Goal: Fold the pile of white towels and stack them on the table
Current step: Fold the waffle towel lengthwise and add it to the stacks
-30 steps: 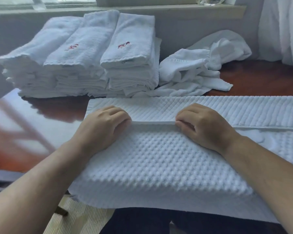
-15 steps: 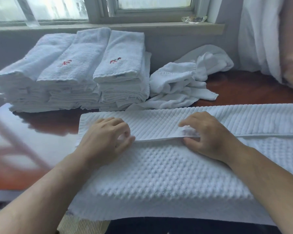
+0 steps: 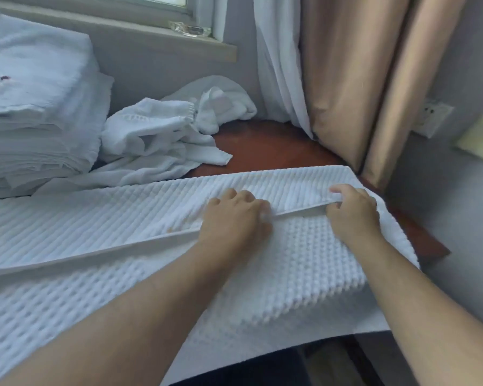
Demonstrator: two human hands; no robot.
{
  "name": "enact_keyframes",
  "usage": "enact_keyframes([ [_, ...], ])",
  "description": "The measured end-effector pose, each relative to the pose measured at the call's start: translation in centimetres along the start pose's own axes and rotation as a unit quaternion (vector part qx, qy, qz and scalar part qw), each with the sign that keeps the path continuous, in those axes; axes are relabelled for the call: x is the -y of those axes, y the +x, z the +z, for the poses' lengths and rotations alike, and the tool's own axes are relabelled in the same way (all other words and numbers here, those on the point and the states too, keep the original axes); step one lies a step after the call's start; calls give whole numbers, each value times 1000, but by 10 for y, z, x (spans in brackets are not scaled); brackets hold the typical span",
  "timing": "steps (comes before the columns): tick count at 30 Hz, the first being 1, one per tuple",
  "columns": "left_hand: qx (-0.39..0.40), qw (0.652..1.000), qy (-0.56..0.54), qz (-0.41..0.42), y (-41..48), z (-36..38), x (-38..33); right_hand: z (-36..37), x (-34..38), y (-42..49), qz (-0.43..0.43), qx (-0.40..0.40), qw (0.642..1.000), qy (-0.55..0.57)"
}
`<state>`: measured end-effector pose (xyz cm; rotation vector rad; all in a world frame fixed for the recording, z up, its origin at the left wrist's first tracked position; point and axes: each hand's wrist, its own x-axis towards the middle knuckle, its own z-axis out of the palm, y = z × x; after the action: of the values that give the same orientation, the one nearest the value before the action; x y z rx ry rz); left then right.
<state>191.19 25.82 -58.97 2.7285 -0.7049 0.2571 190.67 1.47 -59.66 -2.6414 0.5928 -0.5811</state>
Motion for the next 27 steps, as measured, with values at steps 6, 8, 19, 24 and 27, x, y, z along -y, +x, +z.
enact_keyframes([
  [6,-51,997,53,-6,4,13,2,-4,-23,15,64,-56,996,31],
  [8,-68,997,43,8,4,12,0,-6,-23,17,90,-97,990,58],
  [19,-75,994,36,74,-4,12,-1,-20,-16,-2,80,-14,996,-30],
  [24,-53,995,14,79,-10,8,-6,-18,-31,-32,118,111,981,-111],
  [27,-26,996,-8,86,-14,11,-5,-29,-53,-24,118,119,975,-143],
])
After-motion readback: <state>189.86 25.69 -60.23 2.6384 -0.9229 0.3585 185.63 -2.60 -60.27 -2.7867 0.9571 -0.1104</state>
